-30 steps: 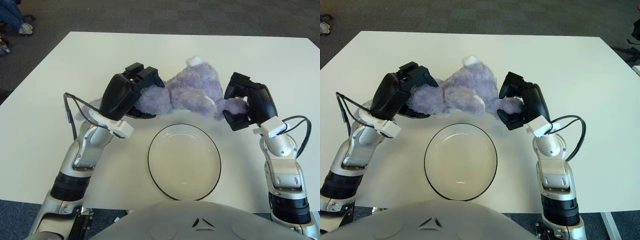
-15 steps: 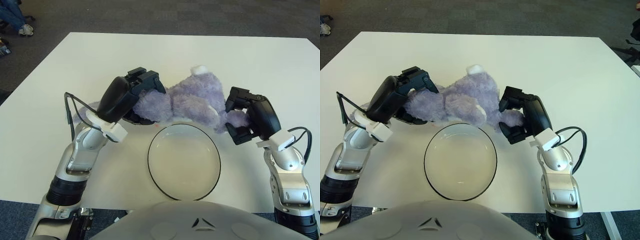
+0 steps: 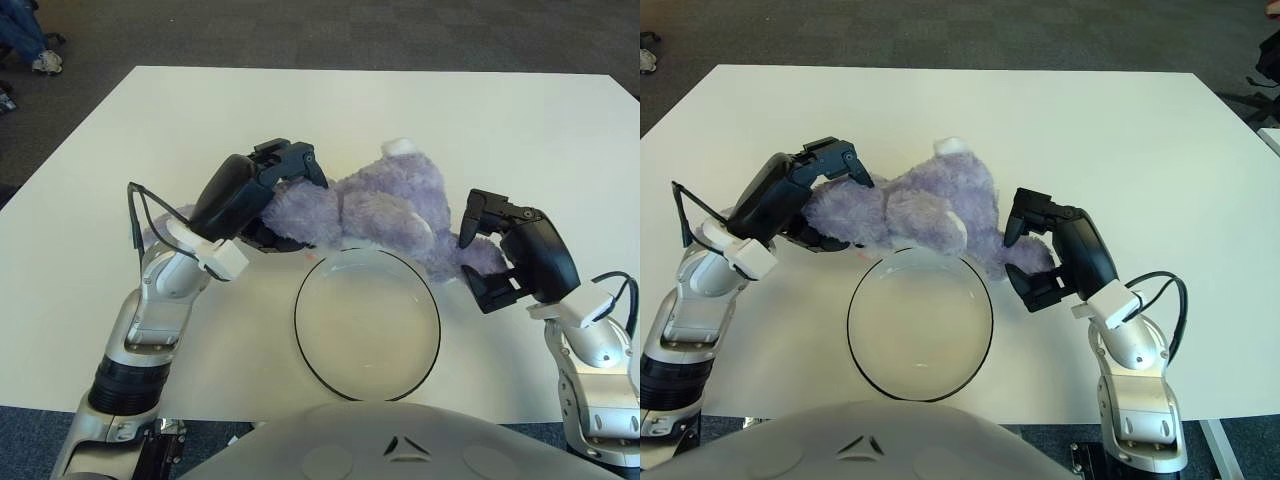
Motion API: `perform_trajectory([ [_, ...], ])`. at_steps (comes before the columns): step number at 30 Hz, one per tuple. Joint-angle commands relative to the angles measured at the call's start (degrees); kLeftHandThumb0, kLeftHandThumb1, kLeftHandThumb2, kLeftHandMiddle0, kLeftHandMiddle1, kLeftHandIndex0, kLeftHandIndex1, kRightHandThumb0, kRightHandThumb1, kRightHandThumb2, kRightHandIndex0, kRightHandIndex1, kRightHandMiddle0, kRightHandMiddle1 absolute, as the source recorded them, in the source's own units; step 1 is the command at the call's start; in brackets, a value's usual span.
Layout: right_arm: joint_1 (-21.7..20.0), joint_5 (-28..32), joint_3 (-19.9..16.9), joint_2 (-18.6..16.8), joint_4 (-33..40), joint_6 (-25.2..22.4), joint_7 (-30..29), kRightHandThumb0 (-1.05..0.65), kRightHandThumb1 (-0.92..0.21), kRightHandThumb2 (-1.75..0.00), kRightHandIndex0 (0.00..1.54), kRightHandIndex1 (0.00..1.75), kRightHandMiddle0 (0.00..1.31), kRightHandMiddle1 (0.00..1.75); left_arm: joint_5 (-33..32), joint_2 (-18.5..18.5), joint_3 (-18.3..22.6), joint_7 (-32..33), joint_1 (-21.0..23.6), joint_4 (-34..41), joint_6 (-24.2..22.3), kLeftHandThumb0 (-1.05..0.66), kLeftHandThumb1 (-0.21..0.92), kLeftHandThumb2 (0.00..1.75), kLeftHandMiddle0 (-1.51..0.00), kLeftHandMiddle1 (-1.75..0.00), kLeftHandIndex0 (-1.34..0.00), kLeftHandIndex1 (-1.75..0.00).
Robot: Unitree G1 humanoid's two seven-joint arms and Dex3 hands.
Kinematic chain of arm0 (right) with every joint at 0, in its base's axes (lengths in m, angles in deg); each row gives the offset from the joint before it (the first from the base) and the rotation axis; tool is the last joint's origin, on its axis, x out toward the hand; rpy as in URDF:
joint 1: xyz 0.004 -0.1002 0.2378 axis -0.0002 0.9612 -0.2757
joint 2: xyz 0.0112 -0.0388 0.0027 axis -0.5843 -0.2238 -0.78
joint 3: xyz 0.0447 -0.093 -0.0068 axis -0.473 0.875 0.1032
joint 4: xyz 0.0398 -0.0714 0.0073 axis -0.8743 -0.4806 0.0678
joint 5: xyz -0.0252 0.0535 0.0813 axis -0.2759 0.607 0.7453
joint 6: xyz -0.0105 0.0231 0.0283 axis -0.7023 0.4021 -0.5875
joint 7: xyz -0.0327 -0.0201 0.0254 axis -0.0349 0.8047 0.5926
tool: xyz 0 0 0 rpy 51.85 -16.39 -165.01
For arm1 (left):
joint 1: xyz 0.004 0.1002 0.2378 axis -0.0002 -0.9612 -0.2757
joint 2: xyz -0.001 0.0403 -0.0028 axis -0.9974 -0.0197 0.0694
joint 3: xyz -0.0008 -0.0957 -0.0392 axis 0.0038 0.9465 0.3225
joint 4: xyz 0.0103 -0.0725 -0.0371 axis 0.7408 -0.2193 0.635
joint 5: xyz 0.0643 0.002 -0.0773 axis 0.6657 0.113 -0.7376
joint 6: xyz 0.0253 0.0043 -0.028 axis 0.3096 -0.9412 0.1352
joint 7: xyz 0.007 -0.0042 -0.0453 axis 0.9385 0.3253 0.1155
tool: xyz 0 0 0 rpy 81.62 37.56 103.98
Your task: Put the doll into the plate.
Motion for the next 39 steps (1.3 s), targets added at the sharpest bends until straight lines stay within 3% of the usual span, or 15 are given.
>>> perform_trajectory([
  [1, 0.17, -1.2, -1.34, 1.45, -0.38, 0.53, 0.38, -0.01, 0.0, -1.66, 0.73, 1.75, 0.73, 1.73, -1.34, -0.38, 1.6, -1.13, -0.26, 1.8, -2.69, 0.53, 0.15, 1.52, -0.74, -1.75, -0.97, -1.75],
  [6, -1.83, 0.64, -1.04, 2.82, -1.95, 0.35, 1.75, -0.01, 0.0, -1.66, 0.73, 1.75, 0.73, 1.73, -4.55, -0.6, 2.04, -3.83, 0.83, 2.55, -6.5, 0.54, 0.14, 1.53, -0.76, -1.75, -0.99, -1.75],
  [15, -5.15, 7.19, -1.89, 6.11, -2.33, -5.08, 6.88, -0.01, 0.0, -1.66, 0.73, 1.75, 0.73, 1.73, -13.21, -1.8, 2.72, -10.19, 3.74, 2.06, -13.75, 0.56, 0.11, 1.56, -0.78, -1.75, -1.03, -1.75],
  [26, -9.76, 13.65, -5.24, 10.78, -2.32, -11.26, 10.9, -0.01, 0.03, -1.7, 0.75, 1.75, 0.76, 1.73, -19.54, -3.5, 3.98, -14.65, 7.23, -0.39, -19.44, 0.56, 0.11, 1.57, -0.78, -1.75, -1.03, -1.75],
  [32, -11.15, 14.13, -6.64, 12.78, -1.25, -13.77, 11.04, -0.01, 0.03, -1.7, 0.76, 1.75, 0.76, 1.73, -21.8, -3.59, 4.82, -15.31, 8.64, -0.74, -21.03, 0.56, 0.1, 1.57, -0.78, -1.75, -1.02, -1.75],
  [35, -11.93, 14.27, -6.95, 13.48, -0.82, -14.7, 11.02, -0.36, -0.12, -1.41, 0.98, 1.75, 0.82, 1.56, -22.24, -3.24, 5.09, -15.05, 9.2, -1.21, -20.67, 0.56, 0.1, 1.58, -0.79, -1.75, -1.02, -1.75],
  [39, -12.82, 14.4, -7.13, 14.13, -0.56, -15.63, 10.99, -0.5, -0.18, -1.29, 1.07, 1.75, 0.85, 1.48, -23.21, -2.78, 5.36, -15.04, 9.79, -1.76, -20.44, 0.56, 0.1, 1.58, -0.79, -1.75, -1.02, -1.75],
])
